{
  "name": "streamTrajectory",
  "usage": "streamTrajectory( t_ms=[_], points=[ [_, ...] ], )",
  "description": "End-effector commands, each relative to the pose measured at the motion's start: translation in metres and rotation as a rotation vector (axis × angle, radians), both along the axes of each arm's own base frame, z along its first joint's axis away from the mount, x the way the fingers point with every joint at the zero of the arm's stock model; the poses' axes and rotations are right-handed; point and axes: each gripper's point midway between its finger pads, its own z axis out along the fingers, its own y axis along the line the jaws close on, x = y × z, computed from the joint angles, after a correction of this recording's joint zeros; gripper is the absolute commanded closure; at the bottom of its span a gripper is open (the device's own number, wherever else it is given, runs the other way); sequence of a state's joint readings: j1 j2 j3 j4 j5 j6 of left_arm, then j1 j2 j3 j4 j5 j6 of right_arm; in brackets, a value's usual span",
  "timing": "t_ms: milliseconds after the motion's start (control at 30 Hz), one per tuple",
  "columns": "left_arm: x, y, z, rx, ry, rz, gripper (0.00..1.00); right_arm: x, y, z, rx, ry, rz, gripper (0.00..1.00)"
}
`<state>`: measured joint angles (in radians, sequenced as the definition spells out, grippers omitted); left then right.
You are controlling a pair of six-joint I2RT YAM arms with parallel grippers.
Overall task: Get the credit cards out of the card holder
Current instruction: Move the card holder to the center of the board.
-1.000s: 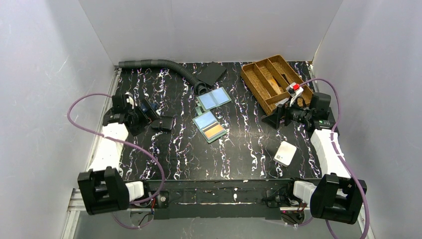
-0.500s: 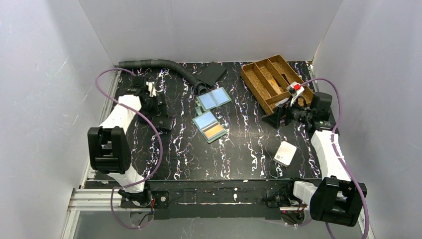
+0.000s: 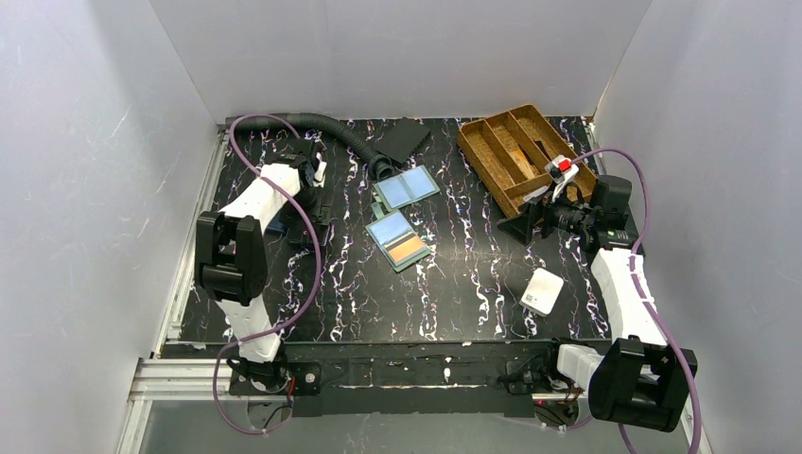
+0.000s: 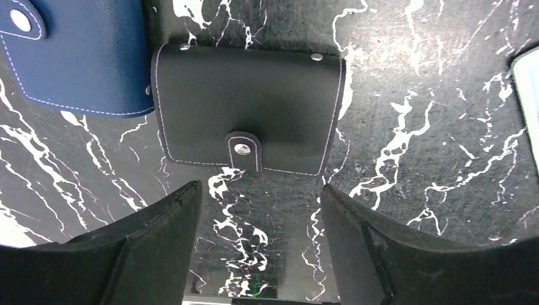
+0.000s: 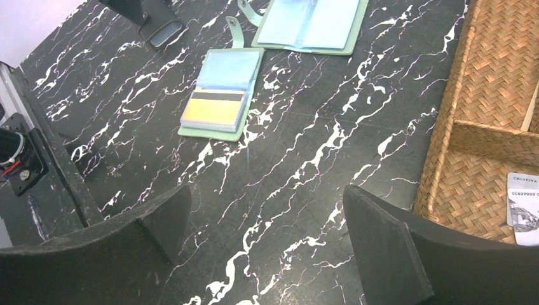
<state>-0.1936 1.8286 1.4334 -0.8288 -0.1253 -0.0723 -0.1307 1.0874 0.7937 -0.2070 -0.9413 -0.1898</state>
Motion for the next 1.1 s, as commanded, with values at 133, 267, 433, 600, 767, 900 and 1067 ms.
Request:
streamTrajectory(
  t_ms=[133,267,433,600,767,900,1067],
  points=[
    [0.001,0.003,0.008,0.067,-0.008,0.007,0.34,0.002,-0.001,0.01,-0.005,-0.054,0.005,0.02],
    [0.0,0.0,0.002,0.062,0.011,0.001,0.37,0.002,-0.001,0.009,-0.002,-0.05,0.009,0.02],
    [0.001,0.0,-0.006,0.068,0.018,-0.004,0.43,0.002,0.0,0.008,0.001,-0.046,0.013,0.02],
    [0.004,0.002,-0.013,0.083,0.025,0.003,0.44,0.002,0.0,0.007,0.003,-0.038,0.013,0.02],
    [0.006,0.0,-0.018,0.076,0.032,0.001,0.47,0.002,0.0,0.006,0.004,-0.036,0.016,0.01],
    [-0.001,-0.009,-0.006,0.005,-0.011,0.063,0.39,0.002,0.0,0.006,0.004,-0.035,0.017,0.02],
    [-0.014,-0.008,0.023,-0.24,-0.22,0.348,0.27,0.001,0.001,0.006,0.005,-0.035,0.022,0.01]
  ],
)
